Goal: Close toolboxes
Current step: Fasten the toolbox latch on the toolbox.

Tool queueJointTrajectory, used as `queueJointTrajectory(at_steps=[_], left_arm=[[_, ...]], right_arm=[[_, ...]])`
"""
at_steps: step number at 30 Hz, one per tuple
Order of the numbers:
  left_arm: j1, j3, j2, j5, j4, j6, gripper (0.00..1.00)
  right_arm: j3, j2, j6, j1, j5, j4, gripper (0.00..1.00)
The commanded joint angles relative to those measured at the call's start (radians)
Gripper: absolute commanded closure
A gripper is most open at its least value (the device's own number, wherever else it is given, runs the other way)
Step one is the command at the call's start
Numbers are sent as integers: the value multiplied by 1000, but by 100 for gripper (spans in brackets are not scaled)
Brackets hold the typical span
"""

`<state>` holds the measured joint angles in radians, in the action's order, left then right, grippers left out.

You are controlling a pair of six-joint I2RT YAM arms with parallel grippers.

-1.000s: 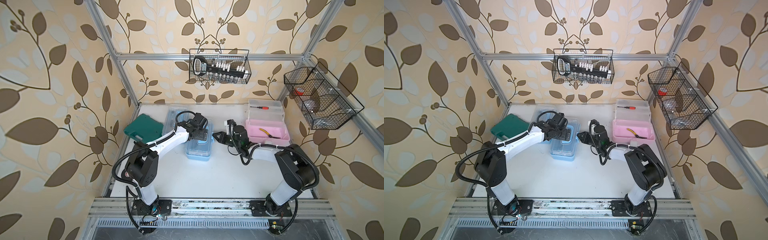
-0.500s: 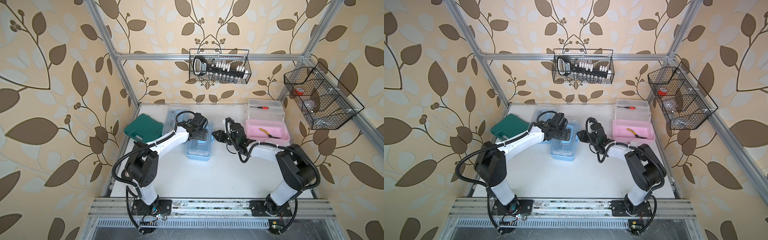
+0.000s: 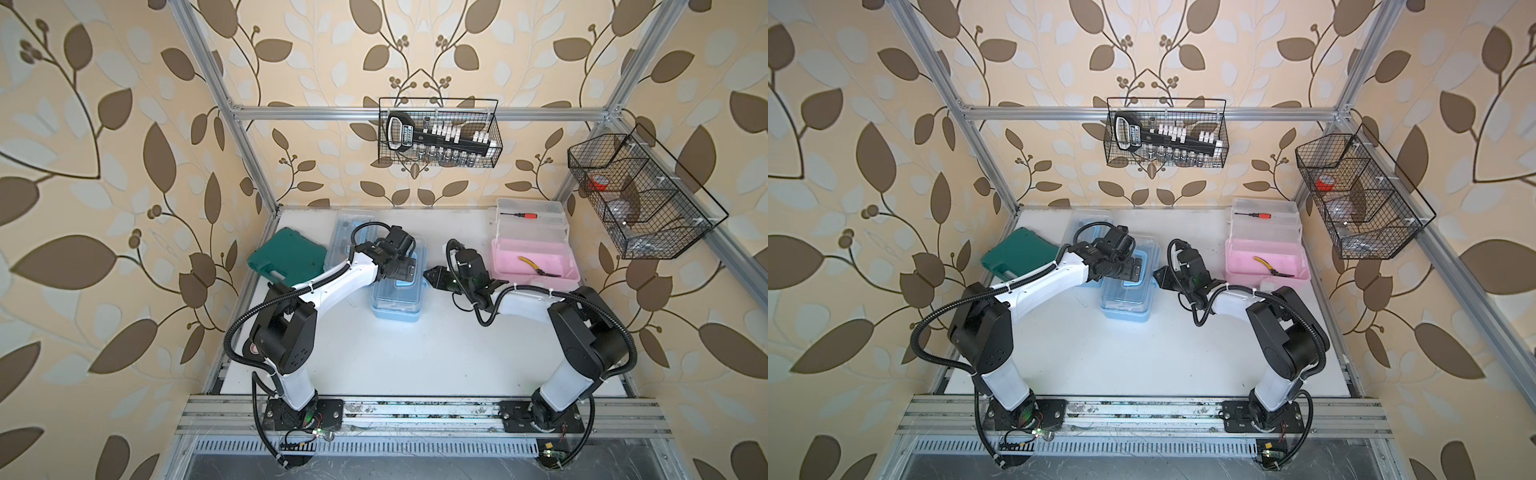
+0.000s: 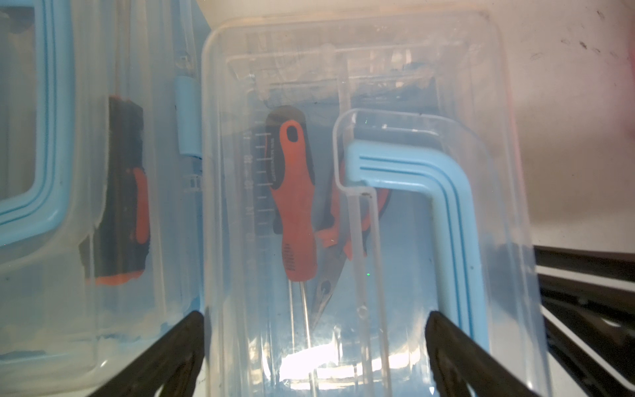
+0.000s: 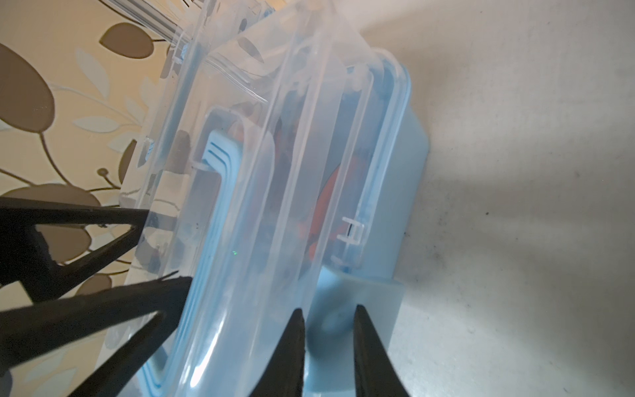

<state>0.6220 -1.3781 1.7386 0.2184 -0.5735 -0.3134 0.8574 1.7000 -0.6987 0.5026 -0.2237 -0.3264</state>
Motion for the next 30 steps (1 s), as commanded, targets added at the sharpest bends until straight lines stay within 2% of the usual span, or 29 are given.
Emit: queueJointTrajectory(at_steps=[1,3,6,12,18,30], left_arm=[[22,30,21,-47,-98,21,1],[21,30,22,-46,-97,21,1],[21,29,24,-50,-95,20,1],[22,29,27,-50,-98,22,1],[21,32,24,-47,-102,21,1],[22,33,27,-48,-101,20,1]], right_arm=[[-9,25,-8,18,-79,-56,77],[-10,24,-10,18,-81,-59,77],[-12,33,-17,17,-85,-64,83],[-30,42,-35,14,-87,-94,83],[-37,23,-41,-2,-97,-120,73],[-109,-45,-27,-82,-66,-97,72]])
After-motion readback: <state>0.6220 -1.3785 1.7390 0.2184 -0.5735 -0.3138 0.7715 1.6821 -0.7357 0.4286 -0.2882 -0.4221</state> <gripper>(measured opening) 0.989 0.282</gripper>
